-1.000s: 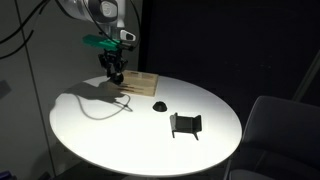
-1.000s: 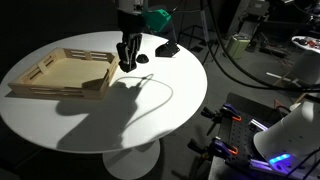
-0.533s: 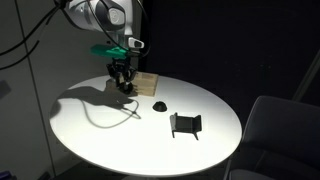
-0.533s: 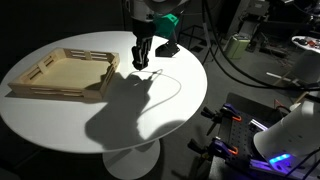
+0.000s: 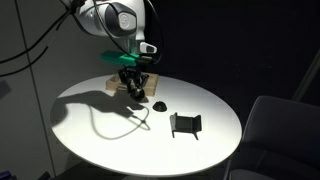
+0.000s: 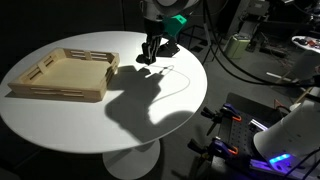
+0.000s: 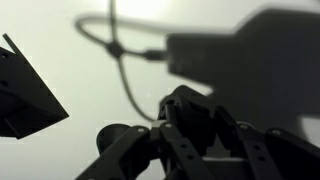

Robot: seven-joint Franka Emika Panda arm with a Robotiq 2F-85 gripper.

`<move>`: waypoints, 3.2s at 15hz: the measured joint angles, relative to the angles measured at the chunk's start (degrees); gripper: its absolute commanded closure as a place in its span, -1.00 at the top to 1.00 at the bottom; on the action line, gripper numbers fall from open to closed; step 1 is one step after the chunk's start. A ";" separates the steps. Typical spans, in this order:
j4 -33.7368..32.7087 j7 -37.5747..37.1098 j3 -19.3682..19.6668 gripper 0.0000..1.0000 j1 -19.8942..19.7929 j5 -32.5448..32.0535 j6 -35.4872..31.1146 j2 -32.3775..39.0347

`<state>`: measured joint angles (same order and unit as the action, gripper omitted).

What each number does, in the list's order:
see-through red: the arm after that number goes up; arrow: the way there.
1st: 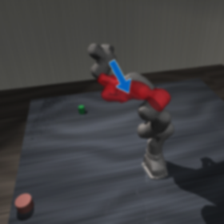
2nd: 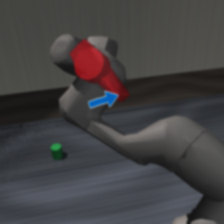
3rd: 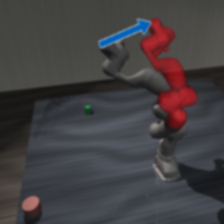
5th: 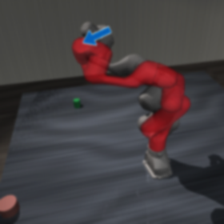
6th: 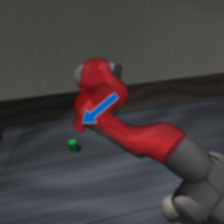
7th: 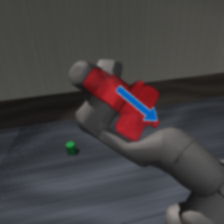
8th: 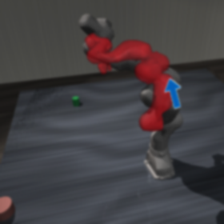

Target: Remove the black object from the box and put it on the table

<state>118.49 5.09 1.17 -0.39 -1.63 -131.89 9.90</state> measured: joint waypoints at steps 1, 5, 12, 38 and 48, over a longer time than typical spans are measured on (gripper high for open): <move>0.39 -0.17 0.25 -0.65 -0.43 0.12 -0.74 0.01; 2.22 -0.99 1.30 -0.65 -1.75 1.03 -3.66 0.05; 5.41 -3.18 2.99 -0.65 -3.30 2.19 -7.06 0.19; 5.50 -14.44 5.27 0.98 -1.67 -3.62 -7.36 0.08; -0.16 -22.01 -2.09 1.00 6.40 -2.90 0.42 -3.37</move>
<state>118.33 -16.92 -0.92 6.02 -4.54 -131.47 6.53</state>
